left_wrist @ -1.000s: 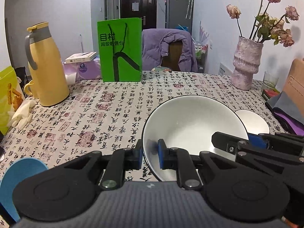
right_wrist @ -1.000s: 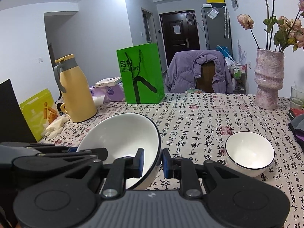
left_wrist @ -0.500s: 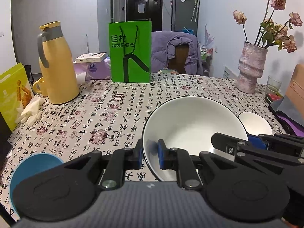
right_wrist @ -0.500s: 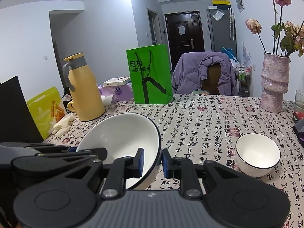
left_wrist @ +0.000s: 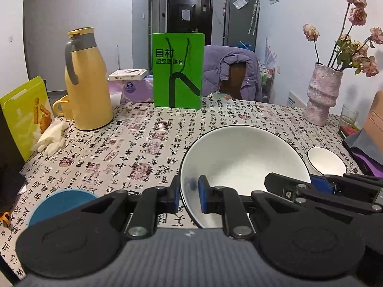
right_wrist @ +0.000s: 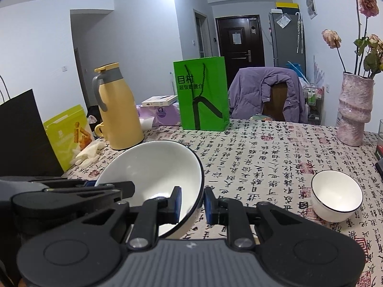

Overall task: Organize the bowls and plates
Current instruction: 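Carry the white bowl with both grippers toward the blue bowl by the black bag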

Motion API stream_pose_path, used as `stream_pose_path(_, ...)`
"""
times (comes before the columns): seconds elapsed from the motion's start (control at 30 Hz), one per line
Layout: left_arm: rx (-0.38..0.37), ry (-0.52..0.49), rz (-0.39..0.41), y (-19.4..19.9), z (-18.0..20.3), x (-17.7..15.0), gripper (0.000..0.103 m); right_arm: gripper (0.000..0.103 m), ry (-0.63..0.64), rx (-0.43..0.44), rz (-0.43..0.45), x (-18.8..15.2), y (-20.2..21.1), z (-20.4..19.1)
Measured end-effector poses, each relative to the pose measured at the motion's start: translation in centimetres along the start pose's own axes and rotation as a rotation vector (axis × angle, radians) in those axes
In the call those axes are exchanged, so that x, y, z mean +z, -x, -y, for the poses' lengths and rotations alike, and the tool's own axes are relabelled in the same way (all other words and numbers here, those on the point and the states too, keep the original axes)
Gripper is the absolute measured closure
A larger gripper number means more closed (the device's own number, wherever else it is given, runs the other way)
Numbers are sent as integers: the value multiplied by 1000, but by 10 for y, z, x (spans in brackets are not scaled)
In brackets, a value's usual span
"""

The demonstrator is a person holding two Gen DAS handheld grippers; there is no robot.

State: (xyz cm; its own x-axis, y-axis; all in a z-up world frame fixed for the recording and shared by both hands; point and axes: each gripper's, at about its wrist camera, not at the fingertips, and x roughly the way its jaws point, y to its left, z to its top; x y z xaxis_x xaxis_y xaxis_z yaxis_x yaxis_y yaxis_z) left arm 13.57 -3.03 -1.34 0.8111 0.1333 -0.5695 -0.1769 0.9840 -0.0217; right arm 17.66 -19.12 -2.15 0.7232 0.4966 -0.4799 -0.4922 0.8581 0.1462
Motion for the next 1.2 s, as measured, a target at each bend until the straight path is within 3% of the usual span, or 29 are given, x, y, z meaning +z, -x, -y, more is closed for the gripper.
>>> stream_pose_path(1.2, 45, 90, 40, 35, -67, -12, 88, 84, 62, 63, -18, -3, -3, -72)
